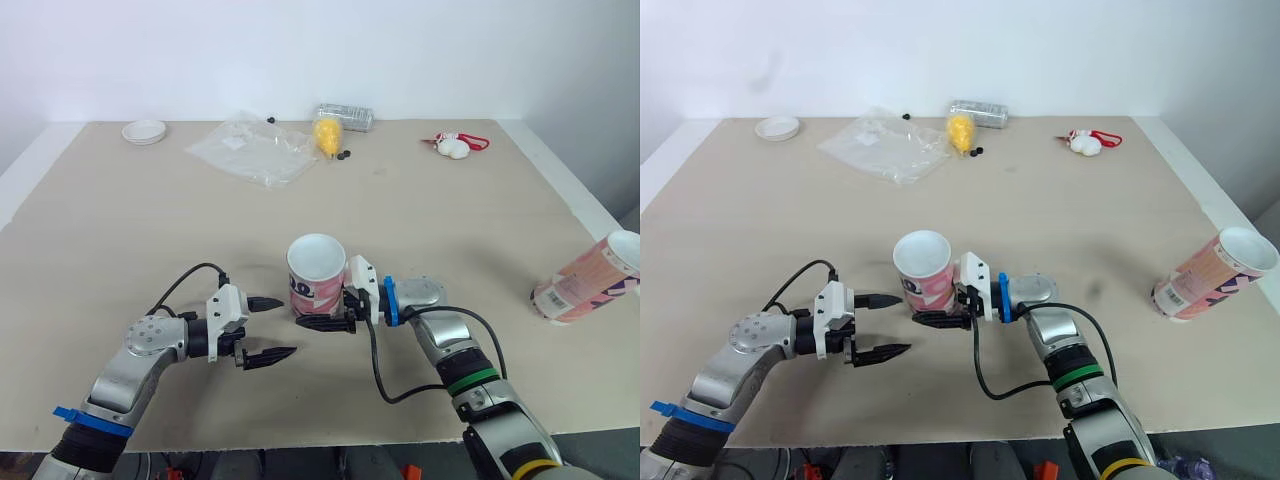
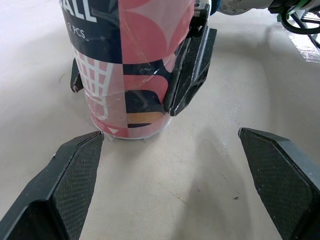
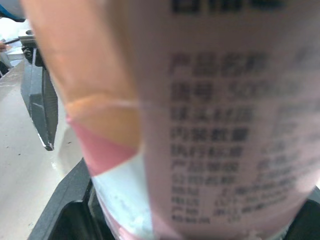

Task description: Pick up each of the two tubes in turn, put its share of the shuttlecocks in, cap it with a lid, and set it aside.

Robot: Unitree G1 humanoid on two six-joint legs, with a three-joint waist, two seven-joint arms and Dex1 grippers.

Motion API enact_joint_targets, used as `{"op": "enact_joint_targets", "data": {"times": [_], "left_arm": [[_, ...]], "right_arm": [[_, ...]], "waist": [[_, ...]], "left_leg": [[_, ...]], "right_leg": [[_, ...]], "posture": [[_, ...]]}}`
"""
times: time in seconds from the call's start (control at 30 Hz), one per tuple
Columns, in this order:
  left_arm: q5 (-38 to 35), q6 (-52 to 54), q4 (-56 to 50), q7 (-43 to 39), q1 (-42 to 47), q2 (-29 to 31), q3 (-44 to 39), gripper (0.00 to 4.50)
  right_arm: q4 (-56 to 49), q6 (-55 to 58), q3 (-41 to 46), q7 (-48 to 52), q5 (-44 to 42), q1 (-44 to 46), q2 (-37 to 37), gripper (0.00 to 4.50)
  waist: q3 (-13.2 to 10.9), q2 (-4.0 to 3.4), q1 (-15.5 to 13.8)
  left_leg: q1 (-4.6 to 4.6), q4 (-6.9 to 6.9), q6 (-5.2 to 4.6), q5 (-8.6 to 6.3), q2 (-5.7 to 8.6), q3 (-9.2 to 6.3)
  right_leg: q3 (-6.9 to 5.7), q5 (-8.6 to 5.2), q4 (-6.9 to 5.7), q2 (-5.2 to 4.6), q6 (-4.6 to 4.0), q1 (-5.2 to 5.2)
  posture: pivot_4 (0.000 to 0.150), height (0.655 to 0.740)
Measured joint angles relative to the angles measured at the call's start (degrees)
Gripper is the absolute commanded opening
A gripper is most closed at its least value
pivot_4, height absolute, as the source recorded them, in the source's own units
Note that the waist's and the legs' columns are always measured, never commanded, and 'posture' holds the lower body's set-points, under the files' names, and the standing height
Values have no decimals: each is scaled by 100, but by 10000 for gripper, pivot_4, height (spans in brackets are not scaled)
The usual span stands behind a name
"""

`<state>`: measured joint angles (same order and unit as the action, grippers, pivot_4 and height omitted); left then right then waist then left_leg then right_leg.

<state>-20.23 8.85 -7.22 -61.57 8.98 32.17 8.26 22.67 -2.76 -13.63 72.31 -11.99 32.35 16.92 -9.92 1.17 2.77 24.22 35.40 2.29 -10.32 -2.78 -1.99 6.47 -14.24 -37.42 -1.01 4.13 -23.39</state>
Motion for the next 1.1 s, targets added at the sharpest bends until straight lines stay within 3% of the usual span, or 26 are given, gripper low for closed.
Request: {"op": "enact_joint_targets", "data": {"times": [0.27,0.4,0.57,0.83,1.1], "left_arm": [[0,22,-7,33,79,-21,18,45000],[-11,98,-27,47,146,-26,21,45000],[-28,147,-28,-4,246,-23,26,45000],[-62,250,-6,27,524,-259,45,45000],[-113,361,-14,40,521,-364,67,45000]], "right_arm": [[-734,714,367,-458,-377,-281,105,33122],[-1578,1435,1113,-1338,-768,-637,251,33122],[-2526,2203,2448,-3310,-894,-1430,311,33122],[-2689,2161,3440,-5470,-447,-1881,88,33122],[-2466,1982,3428,-5849,-350,-2042,-26,33122]], "waist": [[0,0,-2],[0,0,-17],[-1,-1,-17],[0,-6,11],[1,-8,2]], "left_leg": [[2,-1,0,0,0,-1],[6,0,0,0,3,-5],[7,-2,0,0,4,-7],[3,0,0,0,2,0],[3,0,-1,0,3,0]], "right_leg": [[0,-1,0,-1,0,0],[-1,-3,-1,-1,4,1],[-2,-6,0,-1,5,-1],[4,0,-1,0,4,-2],[5,-2,0,-1,5,2]], "posture": [[1500,7400],[1500,7400],[1500,7400],[1500,7400],[1500,7400]]}}
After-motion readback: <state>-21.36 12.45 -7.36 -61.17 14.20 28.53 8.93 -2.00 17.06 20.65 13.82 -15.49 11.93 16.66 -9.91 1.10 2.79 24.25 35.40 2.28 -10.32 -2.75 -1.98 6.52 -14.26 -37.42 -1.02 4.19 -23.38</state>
